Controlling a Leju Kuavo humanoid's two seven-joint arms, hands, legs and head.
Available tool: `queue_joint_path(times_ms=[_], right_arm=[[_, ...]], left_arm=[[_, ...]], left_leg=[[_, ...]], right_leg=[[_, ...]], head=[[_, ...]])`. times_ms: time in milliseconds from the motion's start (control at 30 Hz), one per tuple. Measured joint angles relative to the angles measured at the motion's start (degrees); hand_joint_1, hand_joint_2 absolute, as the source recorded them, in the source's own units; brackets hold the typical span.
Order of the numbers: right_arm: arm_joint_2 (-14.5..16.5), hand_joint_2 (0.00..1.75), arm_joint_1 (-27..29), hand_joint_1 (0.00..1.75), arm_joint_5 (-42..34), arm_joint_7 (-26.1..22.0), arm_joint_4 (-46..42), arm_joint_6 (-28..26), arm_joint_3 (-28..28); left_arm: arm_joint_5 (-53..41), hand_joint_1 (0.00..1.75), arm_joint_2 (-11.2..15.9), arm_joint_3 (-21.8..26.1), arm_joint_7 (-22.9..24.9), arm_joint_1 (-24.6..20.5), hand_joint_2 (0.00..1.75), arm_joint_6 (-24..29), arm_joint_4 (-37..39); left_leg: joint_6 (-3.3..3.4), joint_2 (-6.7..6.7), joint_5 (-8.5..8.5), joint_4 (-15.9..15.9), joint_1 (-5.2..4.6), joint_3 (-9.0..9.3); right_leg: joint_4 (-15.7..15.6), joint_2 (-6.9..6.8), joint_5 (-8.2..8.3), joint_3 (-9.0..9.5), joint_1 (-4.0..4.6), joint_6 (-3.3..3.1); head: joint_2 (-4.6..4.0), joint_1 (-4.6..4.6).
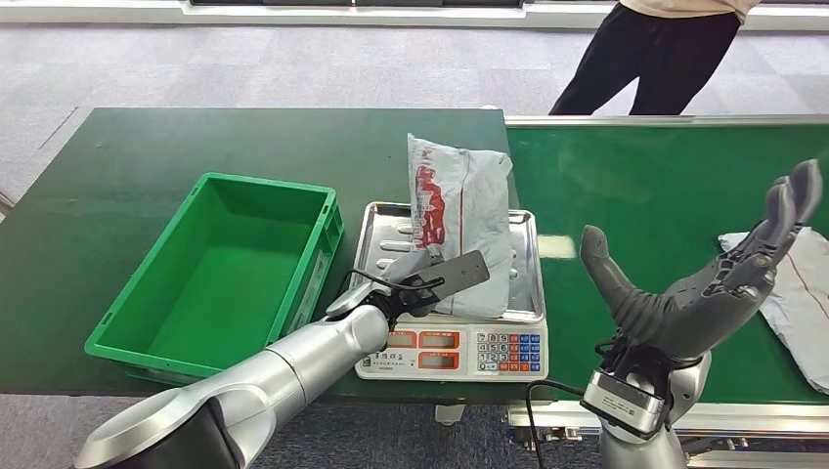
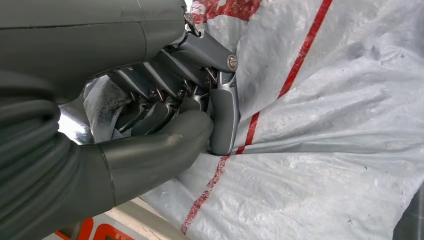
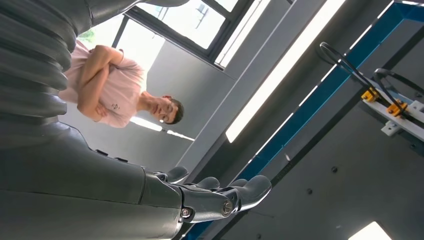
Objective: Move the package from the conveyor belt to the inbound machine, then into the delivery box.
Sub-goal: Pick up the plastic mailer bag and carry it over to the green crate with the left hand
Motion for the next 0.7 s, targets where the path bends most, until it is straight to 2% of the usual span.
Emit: queue_joint_path(times_ms=[533, 700], right_arm=[[0.0, 1.75, 0.0, 0.0, 0.1, -0.2, 0.0, -0.9, -0.4], [0.0, 1.75, 0.0, 0.0, 0.3, 0.0, 0.0, -0.9, -1.0]], left_arm=[[-1.3, 1.75, 0.0, -0.6, -0.8, -0.7, 1.75, -0.5, 1.8], [-3.9, 1.75, 0.7, -0.6, 0.5, -2.3, 1.75, 2.5, 3.3]], left_leg=[[-0.01, 0.01, 0.01, 0.0, 0.0, 0.0], [-0.06, 0.03, 0.04, 0.0, 0.0, 0.0]], right_leg=[[0.0, 0.01, 0.0, 0.01, 0.01, 0.0], [0.0, 0.07, 0.03, -0.02, 0.03, -0.04]], head=[[0.0, 0.0], [0.0, 0.0]])
